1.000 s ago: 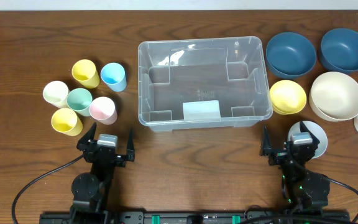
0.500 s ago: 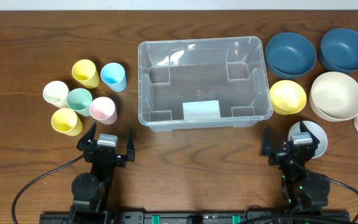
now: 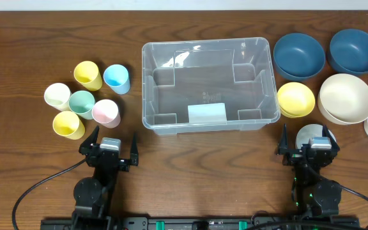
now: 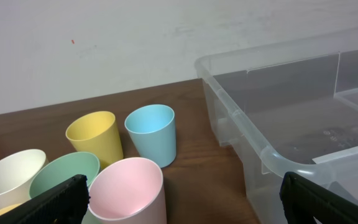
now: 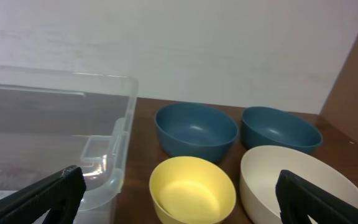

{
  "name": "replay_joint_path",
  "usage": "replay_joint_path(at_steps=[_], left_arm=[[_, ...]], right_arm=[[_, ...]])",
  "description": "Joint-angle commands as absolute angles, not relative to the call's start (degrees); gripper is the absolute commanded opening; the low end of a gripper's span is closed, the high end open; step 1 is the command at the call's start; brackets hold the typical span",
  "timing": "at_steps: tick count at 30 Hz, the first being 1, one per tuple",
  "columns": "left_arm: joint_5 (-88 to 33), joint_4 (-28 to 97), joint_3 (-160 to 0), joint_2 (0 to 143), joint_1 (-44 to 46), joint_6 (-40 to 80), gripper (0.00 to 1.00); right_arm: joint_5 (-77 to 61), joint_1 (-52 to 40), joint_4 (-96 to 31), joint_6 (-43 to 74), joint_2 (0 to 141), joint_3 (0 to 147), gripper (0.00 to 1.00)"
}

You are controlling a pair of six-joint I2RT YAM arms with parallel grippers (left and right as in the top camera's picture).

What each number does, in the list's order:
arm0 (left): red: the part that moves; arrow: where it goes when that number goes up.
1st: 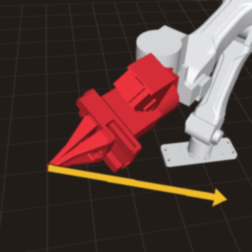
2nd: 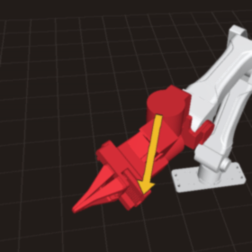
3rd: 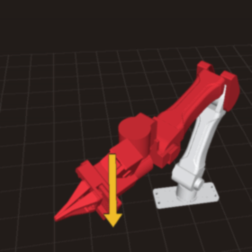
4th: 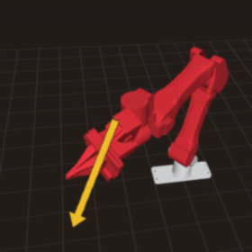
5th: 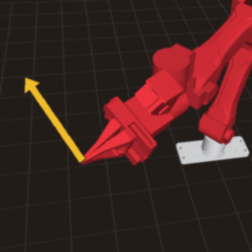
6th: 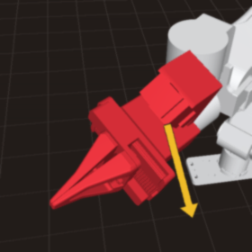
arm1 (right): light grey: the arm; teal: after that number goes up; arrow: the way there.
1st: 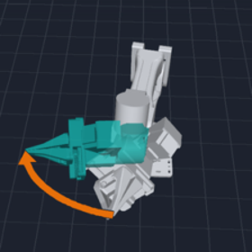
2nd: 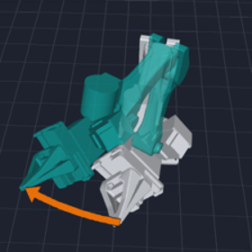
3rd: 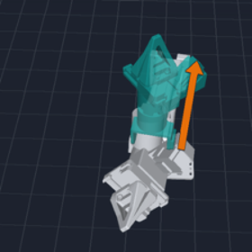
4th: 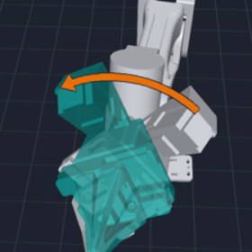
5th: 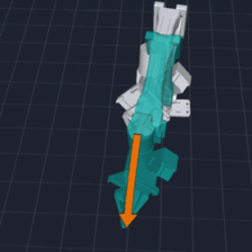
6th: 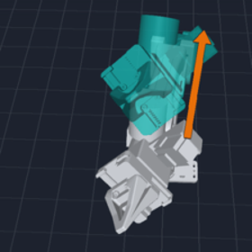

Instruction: Pack container

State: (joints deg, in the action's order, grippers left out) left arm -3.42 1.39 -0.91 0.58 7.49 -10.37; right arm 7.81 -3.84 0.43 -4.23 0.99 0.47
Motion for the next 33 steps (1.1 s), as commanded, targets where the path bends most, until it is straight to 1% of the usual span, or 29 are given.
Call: replay_joint_path(at_steps=[1,4,7,11,15,22,26,29,33], left_arm=[[-3.0,3.9,-0.2,0.2,7.1,-10.7,0.98],[-3.0,3.9,-0.2,0.2,7.1,-10.7,0.98],[-3.0,3.9,-0.2,0.2,7.1,-10.7,0.98],[-3.0,3.9,-0.2,0.2,7.1,-10.7,0.98],[-3.0,3.9,-0.2,0.2,7.1,-10.7,0.98],[-3.0,3.9,-0.2,0.2,7.1,-10.7,0.98],[-3.0,3.9,-0.2,0.2,7.1,-10.7,0.98],[-3.0,3.9,-0.2,0.2,7.1,-10.7,0.98],[-3.0,3.9,-0.2,0.2,7.1,-10.7,0.98]], right_arm=[[8.9,-3.4,0.4,-3.0,0.6,3.0,0.99],[5.6,-3.4,-1.6,-0.4,0.8,8.5,0.99],[4.4,-3.4,-7.1,0.8,2.6,16.1,0.99],[4.0,-3.4,-15.9,0.8,10.3,29.6,0.99],[4.0,-3.4,-26.5,1.9,23.3,46.7,0.99],[2.7,-3.4,-54.5,2.3,52.1,83.0,0.99],[-0.5,-3.4,-66.7,2.3,64.2,99.1,0.99],[-4.1,-3.4,-72.1,2.3,69.7,104.8,0.99],[-5.4,-3.4,-76.0,2.3,73.5,104.8,0.99]])
